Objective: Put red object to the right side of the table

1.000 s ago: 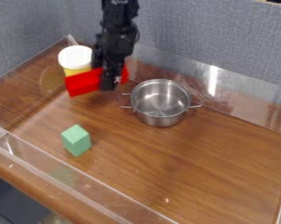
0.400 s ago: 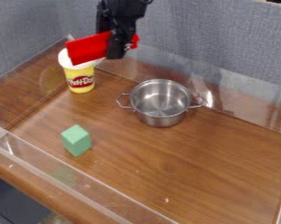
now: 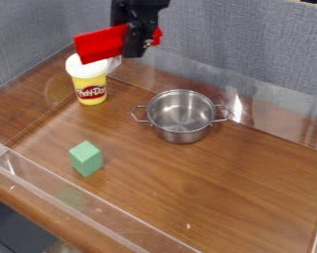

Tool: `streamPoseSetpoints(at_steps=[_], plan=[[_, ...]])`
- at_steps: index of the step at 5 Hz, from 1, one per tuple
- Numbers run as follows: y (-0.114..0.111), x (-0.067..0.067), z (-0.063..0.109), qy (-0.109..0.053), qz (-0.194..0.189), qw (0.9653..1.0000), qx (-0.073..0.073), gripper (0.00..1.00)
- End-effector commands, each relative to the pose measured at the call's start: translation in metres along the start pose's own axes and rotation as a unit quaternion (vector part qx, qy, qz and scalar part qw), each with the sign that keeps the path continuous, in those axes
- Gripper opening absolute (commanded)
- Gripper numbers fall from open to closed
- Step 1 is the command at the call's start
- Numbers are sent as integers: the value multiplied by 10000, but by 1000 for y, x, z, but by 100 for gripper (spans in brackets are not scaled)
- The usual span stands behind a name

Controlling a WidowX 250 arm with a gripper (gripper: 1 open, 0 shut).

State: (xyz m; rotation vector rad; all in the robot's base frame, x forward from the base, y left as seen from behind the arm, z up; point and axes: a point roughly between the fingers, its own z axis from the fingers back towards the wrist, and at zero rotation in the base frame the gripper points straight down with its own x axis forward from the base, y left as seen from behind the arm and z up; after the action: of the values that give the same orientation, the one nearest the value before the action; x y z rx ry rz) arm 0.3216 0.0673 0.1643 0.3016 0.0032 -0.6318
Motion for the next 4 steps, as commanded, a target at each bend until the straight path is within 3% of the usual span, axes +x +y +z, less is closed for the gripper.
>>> streamPoseSetpoints(at_steps=[1,4], plan=[[2,-3,33,-333,25,9989,340,0],[-14,0,38,-499,-228,9980,326,0]])
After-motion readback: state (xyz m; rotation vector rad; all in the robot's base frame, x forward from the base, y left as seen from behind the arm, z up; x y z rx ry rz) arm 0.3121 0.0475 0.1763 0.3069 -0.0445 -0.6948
